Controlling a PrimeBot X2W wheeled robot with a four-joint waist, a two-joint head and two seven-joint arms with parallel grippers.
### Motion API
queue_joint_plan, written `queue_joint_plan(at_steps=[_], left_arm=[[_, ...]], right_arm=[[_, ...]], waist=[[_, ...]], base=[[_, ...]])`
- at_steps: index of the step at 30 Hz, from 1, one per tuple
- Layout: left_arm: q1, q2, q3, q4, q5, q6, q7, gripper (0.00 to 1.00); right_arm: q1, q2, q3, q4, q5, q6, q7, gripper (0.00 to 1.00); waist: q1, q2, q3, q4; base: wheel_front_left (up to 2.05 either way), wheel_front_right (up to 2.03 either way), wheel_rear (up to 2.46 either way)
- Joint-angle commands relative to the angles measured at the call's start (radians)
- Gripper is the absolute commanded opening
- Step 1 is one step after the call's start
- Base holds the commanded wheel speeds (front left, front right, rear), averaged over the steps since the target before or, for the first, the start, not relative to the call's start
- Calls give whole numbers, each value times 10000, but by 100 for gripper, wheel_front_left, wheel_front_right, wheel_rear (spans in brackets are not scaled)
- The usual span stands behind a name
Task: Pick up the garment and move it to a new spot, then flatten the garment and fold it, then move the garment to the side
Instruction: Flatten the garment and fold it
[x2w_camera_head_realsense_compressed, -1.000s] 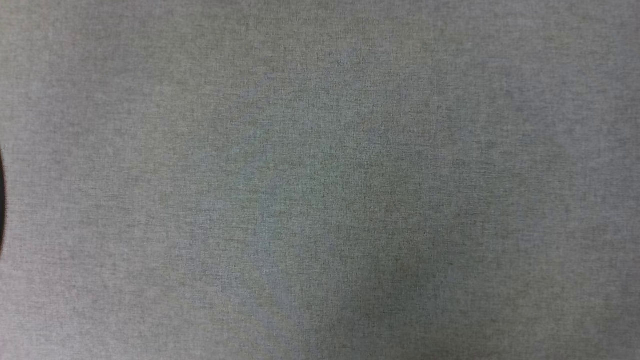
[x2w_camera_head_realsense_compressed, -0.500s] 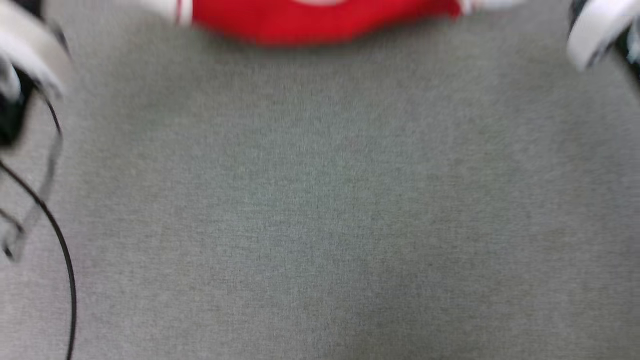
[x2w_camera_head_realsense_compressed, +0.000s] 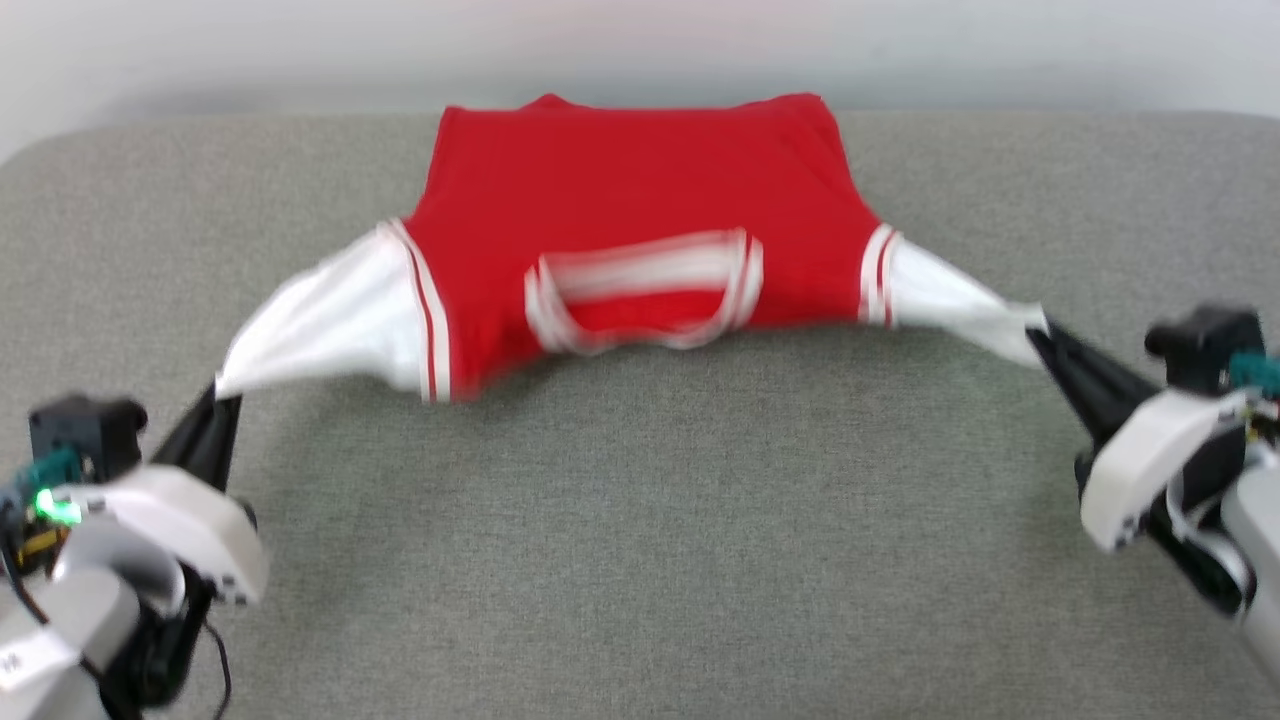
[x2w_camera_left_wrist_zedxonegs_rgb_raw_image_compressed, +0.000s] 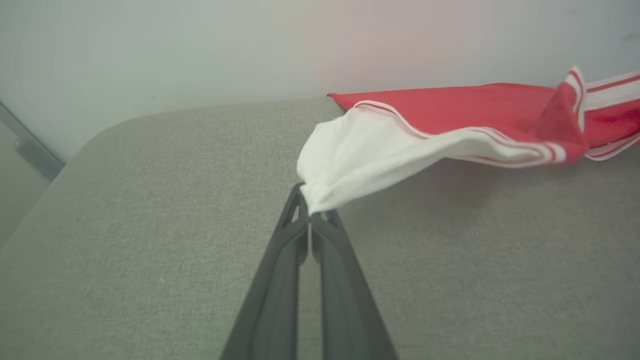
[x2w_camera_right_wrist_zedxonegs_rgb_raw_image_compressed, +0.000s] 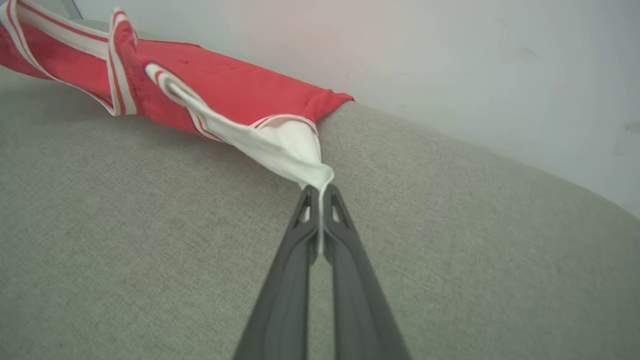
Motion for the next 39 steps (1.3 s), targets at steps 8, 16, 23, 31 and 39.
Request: queue_joint_plan(at_steps=[8, 16, 23, 31, 39], left_arm=[[3358, -304, 1296, -790, -188, 501, -72, 0], [5355, -334, 2052, -958, -70, 493, -73, 0], [6389, -610, 2313, -860, 21, 364, -72, 0], [6871, -1125, 2501, -450, 159, 132, -70, 0], [6612, -1664, 2655, -485, 564, -2, -63, 0]], right_arm=[[3239, 196, -1140, -270, -161, -19, -39, 0], [5252, 161, -2033, -928, -494, -19, 171, 0], [6830, 255, -2981, -1568, -765, -19, 519, 0], [8398, 555, -3809, -2361, -1198, -19, 1268, 0], [8175, 1155, -4838, -3275, -1335, -17, 1741, 100]], waist=[[3, -1, -1146, -229], [3, -1, -1620, -266], [3, -1, -1767, -213], [3, -1, -1826, -157], [3, -1, -1762, -175]], base=[[0, 0, 0], [0, 0, 0], [0, 0, 0], [0, 0, 0], [0, 0, 0]])
